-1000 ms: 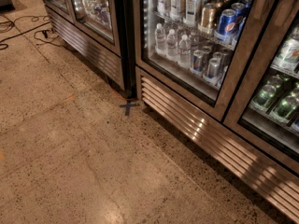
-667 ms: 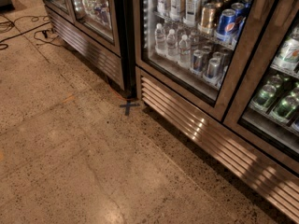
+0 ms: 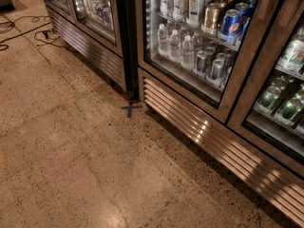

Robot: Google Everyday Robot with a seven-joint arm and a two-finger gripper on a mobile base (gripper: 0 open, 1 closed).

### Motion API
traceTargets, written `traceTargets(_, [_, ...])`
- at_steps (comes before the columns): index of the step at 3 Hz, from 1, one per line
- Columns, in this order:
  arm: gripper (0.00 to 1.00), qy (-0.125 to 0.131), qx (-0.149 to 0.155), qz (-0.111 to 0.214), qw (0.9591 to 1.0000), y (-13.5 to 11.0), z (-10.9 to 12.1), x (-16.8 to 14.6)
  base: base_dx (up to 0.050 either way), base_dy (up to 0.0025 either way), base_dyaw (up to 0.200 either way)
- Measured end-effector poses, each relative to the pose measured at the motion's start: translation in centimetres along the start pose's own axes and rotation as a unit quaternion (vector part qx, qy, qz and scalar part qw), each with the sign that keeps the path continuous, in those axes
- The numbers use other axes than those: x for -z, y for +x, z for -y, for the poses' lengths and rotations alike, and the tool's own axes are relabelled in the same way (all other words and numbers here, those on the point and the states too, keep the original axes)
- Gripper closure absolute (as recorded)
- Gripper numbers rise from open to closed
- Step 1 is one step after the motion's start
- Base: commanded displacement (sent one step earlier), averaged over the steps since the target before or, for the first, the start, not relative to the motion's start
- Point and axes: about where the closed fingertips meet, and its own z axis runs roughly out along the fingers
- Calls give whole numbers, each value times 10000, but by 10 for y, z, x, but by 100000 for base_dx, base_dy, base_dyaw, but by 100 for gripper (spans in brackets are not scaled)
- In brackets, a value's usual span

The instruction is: Open right fridge door

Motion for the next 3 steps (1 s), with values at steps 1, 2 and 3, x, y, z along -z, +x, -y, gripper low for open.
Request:
traceTargets(1, [0,117,-305,-249,9992,-11,17,-19,0,0,0])
traceTargets(2, [0,160,-659,-455,9967,-15,39,-39,0,0,0])
traceTargets(3, [0,161,-595,-435,9971,-16,37,-37,0,0,0])
